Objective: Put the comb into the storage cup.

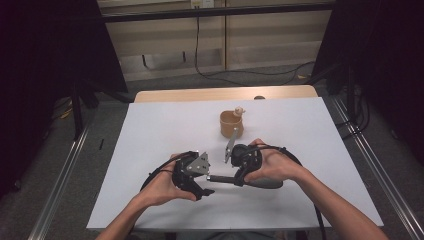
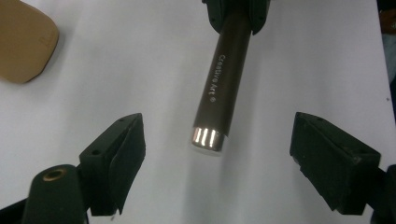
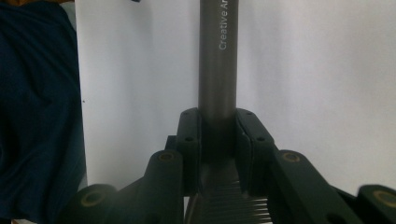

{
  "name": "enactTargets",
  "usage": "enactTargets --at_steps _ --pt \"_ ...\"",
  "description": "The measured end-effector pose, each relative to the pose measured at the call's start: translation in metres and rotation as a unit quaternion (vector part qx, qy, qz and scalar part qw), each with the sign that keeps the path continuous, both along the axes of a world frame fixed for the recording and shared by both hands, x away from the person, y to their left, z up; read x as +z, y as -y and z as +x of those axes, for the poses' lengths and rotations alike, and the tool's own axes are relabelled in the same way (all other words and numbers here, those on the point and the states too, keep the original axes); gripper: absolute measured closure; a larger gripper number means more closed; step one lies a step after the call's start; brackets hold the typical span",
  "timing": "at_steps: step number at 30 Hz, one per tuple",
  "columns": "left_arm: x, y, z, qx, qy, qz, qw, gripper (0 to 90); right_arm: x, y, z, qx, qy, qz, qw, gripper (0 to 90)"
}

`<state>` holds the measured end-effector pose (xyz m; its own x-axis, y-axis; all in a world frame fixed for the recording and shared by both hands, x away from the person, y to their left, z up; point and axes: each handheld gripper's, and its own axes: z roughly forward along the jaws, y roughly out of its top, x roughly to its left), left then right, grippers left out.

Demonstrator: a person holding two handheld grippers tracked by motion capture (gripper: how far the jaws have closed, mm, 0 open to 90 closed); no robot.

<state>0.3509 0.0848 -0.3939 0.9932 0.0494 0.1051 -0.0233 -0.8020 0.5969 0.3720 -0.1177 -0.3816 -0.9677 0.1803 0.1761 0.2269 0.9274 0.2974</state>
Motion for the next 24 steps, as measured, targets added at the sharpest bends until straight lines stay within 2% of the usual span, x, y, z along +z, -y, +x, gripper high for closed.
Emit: enactTargets --at_steps 4,6,11,15,24 --pt "-0.0009 0.0008 -0.0013 0.003 0.004 0.006 1.0 24.4 0.0001 -0.0016 -0.0004 -0.001 -0.001 0.001 1.0 72.7" --pt "-0.0008 0.001 -0.0008 0.004 0.003 0.003 1.0 31.1 -0.0001 -0.003 -0.0008 0.003 0.0 0.001 1.0 72.7" --pt "-0.0023 0.0019 0.001 0.0 0.003 0.008 1.0 35.8 -0.0007 -0.0062 -0.0022 0.005 -0.005 -0.004 1.0 72.7" --pt "-0.0041 0.0042 0.0021 -0.005 -0.006 0.022 0.9997 40.7 -0.0018 -0.0076 -0.0013 0.014 0.001 0.0 0.9999 72.7" --pt "-0.0042 0.0052 0.0057 -0.007 -0.021 0.019 0.9996 49.2 -0.0009 -0.0098 -0.0029 0.021 0.002 0.001 0.9998 72.7"
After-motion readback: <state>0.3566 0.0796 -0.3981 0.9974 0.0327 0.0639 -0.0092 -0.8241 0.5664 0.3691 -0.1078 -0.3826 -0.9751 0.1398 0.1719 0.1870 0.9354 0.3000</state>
